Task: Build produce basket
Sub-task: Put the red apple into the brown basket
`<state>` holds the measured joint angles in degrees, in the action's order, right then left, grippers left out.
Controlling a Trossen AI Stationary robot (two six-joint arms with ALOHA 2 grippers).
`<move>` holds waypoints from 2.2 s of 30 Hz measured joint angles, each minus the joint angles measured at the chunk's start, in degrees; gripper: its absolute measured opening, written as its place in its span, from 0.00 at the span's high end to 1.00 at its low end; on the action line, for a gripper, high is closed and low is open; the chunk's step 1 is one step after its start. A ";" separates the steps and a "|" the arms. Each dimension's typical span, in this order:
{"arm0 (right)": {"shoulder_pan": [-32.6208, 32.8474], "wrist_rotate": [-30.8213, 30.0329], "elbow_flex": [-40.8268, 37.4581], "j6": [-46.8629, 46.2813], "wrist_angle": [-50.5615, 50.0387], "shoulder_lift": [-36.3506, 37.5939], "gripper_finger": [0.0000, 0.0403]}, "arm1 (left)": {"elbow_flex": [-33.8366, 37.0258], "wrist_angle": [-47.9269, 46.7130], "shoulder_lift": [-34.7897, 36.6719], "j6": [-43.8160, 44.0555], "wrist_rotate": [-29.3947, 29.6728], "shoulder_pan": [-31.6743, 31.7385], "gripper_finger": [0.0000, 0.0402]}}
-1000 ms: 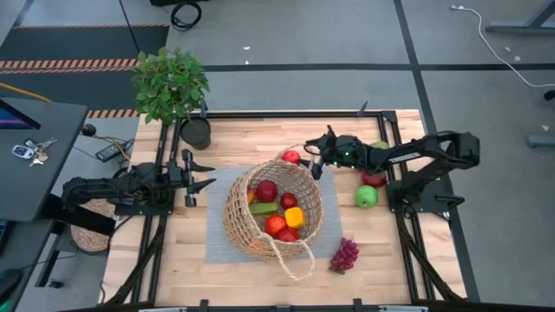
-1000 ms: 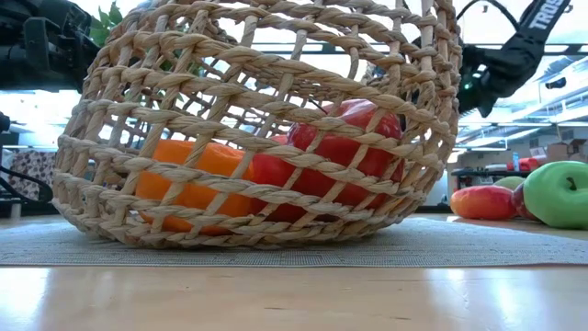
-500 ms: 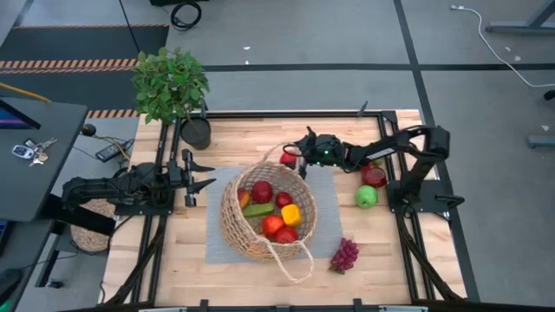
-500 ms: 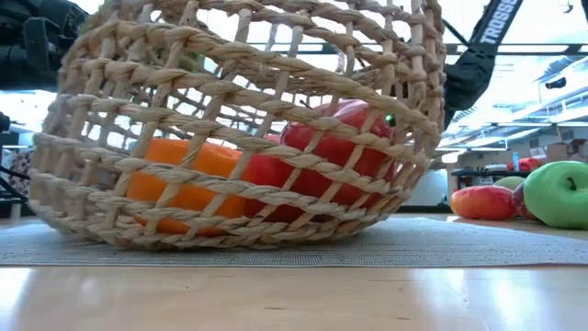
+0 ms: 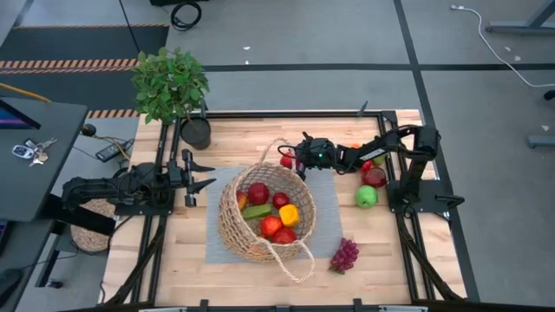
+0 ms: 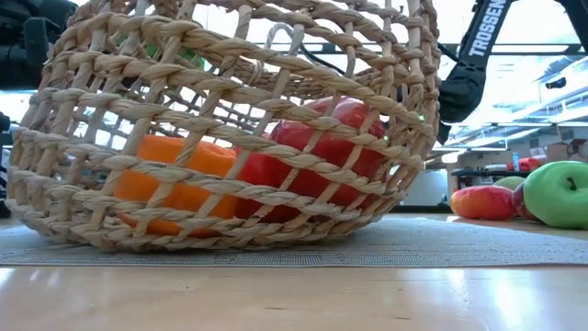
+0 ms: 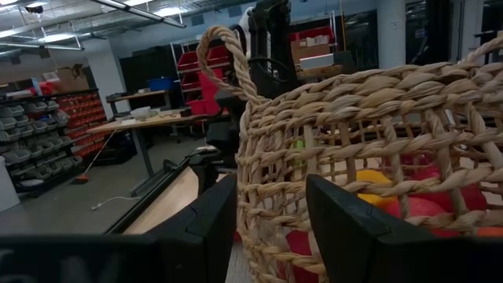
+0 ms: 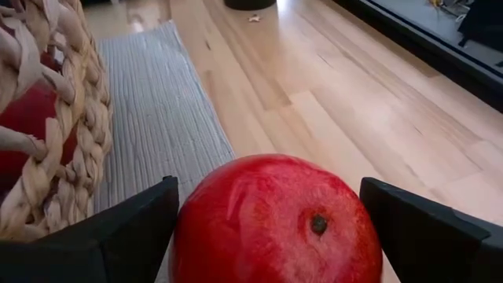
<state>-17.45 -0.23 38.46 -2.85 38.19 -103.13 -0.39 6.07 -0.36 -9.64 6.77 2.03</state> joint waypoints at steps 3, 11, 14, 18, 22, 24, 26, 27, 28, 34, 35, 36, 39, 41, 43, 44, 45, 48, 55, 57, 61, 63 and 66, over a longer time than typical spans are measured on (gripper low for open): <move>-0.37 -0.02 0.06 0.03 -0.93 0.09 0.04 | 0.00 0.00 0.00 0.01 -0.01 -0.01 0.60; -0.42 -0.19 0.07 -0.59 -1.29 0.17 0.15 | -0.01 0.00 0.00 0.01 -0.01 0.01 0.60; -0.42 -0.60 -0.07 -0.61 -2.68 1.35 0.15 | 0.00 0.00 0.00 0.00 0.01 0.00 0.60; -0.42 -1.08 -0.20 -0.28 -3.08 6.78 0.15 | -0.01 0.00 0.02 -0.01 -0.01 0.01 0.60; -0.42 -3.52 -0.17 0.76 -6.02 15.42 0.15 | -0.01 0.00 0.00 -0.01 0.01 0.01 0.60; -0.18 -4.58 -0.15 0.39 -6.85 20.00 0.15 | 0.00 0.00 0.02 0.00 0.01 0.00 0.60; 0.46 -4.63 -0.06 0.05 -7.42 24.38 0.15 | 0.00 0.00 0.01 0.01 0.00 0.01 0.60; 0.94 -4.59 -0.07 0.07 -8.48 26.53 0.15 | -0.01 0.00 0.02 -0.01 -0.01 0.01 0.60; 1.51 -4.59 -0.11 0.06 -8.99 28.38 0.15 | 0.00 0.00 0.02 0.00 0.01 0.00 0.60; 6.52 -2.08 -0.09 -0.22 -7.62 38.12 0.15 | -0.01 0.00 0.00 0.01 0.01 -0.01 0.60; 7.61 -0.94 -0.11 -0.45 -7.05 39.06 0.15 | -0.01 0.00 0.00 0.01 0.01 0.01 0.60; 8.78 0.22 -0.09 -0.61 -5.59 39.59 0.15 | 0.00 0.00 0.01 -0.01 0.00 0.00 0.60; 12.87 1.86 -0.09 -0.57 -2.07 40.48 0.15 | -0.01 0.00 0.02 -0.01 0.01 0.01 0.60; 15.52 1.70 -0.09 -0.01 0.19 40.48 0.15 | 0.00 0.00 0.02 0.01 0.01 0.01 0.60; 17.79 1.07 -0.09 1.06 2.14 40.46 0.15 | 0.00 0.00 0.01 -0.01 0.00 0.00 0.60; 18.90 0.44 -0.09 1.59 3.21 40.44 0.15 | -0.01 0.00 0.00 0.01 -0.01 0.01 0.60; 19.97 -0.18 -0.09 2.17 4.25 40.44 0.15 | 0.00 0.00 0.01 0.00 0.00 0.00 0.60; 22.52 -1.71 -0.09 3.16 6.81 40.44 0.15 | 0.01 0.00 0.01 0.00 0.01 -0.01 0.60; 26.98 -4.12 -0.09 2.63 7.93 40.06 0.15 | 0.00 0.00 0.01 0.00 0.00 0.01 0.60; 28.62 -5.69 -0.09 2.94 8.55 39.16 0.15 | 0.00 0.00 0.02 0.01 0.00 0.01 0.60; 31.33 -8.35 -0.09 4.24 12.15 36.07 0.15 | -0.01 0.00 0.02 0.01 -0.01 0.00 0.60; 32.43 -10.25 -0.09 4.68 13.92 34.40 0.15 | 0.01 0.00 0.02 -0.01 -0.01 0.01 0.60; 33.65 -13.51 -0.03 4.66 15.01 32.65 0.15 | 0.00 0.02 0.01 0.00 0.00 0.01 0.60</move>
<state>16.20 -13.74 38.43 1.81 53.20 -70.48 -0.40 6.09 -0.35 -9.64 6.78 2.04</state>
